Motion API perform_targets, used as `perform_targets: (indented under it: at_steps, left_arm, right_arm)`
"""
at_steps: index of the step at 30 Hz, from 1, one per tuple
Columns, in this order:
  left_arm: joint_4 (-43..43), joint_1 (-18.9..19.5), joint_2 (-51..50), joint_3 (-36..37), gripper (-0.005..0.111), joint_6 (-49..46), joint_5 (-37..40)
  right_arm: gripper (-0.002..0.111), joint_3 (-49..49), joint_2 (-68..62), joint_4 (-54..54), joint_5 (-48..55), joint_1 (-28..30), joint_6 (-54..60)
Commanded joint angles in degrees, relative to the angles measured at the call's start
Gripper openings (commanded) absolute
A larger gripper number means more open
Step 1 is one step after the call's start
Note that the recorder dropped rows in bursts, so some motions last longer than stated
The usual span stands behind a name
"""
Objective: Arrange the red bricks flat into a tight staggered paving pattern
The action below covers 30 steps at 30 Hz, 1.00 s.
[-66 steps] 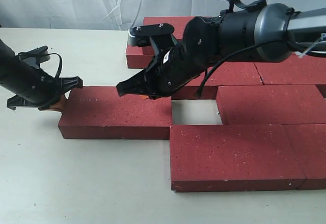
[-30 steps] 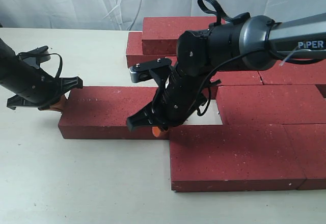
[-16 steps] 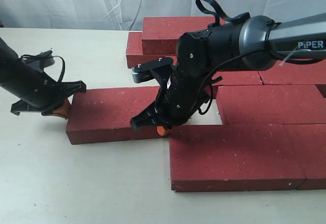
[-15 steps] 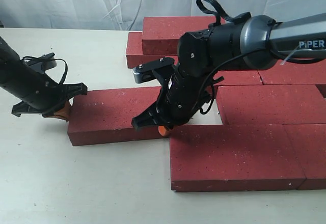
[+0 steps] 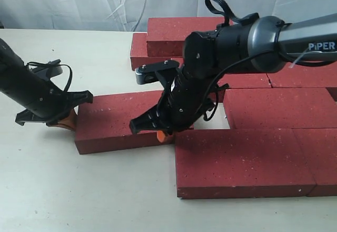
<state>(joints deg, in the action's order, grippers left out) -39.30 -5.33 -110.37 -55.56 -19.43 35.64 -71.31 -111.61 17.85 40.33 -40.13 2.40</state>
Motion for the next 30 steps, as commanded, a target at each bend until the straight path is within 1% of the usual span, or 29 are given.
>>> perform_targets:
  at_steps: [1,5,10,15,19,25,30]
  left_arm:
    - [-4.2,-0.5,-0.3,0.5,0.000,-4.1,0.0]
    - [-10.5,-0.5,-0.3,0.5,0.000,-10.2,-0.6]
    - [-13.1,-0.5,-0.3,0.5,0.000,-11.6,-3.3]
    - [-16.2,-0.8,-0.3,0.5,0.000,-13.6,-3.0]
    - [-16.6,-2.7,-0.3,0.5,0.000,-13.9,-3.7]
    - [-18.9,-6.3,-0.3,0.5,0.000,-13.8,-7.6]
    - [-19.5,-8.6,-0.3,0.5,0.000,-14.0,-9.6]
  right_arm:
    - [-0.001,0.1,2.7,1.4,-1.8,0.1,0.7]
    - [-0.001,0.1,5.2,0.3,-3.8,0.1,0.6]
    - [-0.001,0.1,6.7,0.2,-5.0,0.1,0.4]
    - [-0.001,0.1,6.7,-0.7,-6.5,0.1,-0.6]
    - [-0.001,0.1,6.7,-1.1,-6.7,0.1,-1.2]
    - [-0.001,0.1,6.7,-1.1,-6.6,0.1,-1.2]
    - [-0.001,0.1,6.7,-1.1,-6.5,0.1,-1.2]
